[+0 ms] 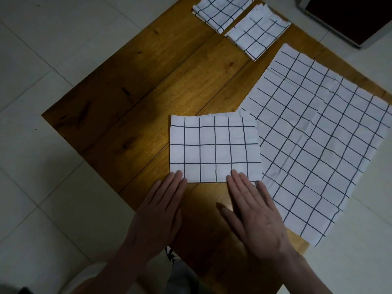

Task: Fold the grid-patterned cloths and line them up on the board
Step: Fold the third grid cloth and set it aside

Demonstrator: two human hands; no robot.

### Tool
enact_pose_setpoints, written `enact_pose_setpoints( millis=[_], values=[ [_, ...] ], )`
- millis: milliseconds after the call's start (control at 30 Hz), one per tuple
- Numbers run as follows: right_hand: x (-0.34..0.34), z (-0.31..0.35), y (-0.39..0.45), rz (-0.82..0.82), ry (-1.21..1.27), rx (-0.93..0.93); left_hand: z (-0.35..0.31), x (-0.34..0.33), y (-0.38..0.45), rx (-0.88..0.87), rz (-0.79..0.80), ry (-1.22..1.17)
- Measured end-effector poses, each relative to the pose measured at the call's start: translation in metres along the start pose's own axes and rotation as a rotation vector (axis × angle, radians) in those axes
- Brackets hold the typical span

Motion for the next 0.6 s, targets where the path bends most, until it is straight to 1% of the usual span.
enact_pose_setpoints(
  millis=[133,267,433,600],
  values=[
    [0.0,-0.02,-0.01,0.014,-0.015,-0.038,0.002,0.003,-0.005,0.02,-0.011,-0.009],
    [0.0,-0.036,-0.017,-0.001,-0.029,-0.151,0.003,0.002,-0.005,0.023,-0.024,0.011],
    [-0.002,-0.032,-0.016,-0.031,-0.025,-0.22,0.007,0.002,-0.01,0.06,-0.062,-0.002],
    [-0.001,-0.03,-0.016,-0.041,-0.003,-0.228,0.005,0.002,-0.011,0.087,-0.057,-0.017]
  ],
)
Point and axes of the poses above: each hand's wrist, its own y-axis towards the middle knuckle, its own x-axis out of the back of the hand, z = x × y, the point moved 8 cm from there along y, towards the middle knuckle, and after that the axes turned 8 degrees about -y, right-handed, at the moved point
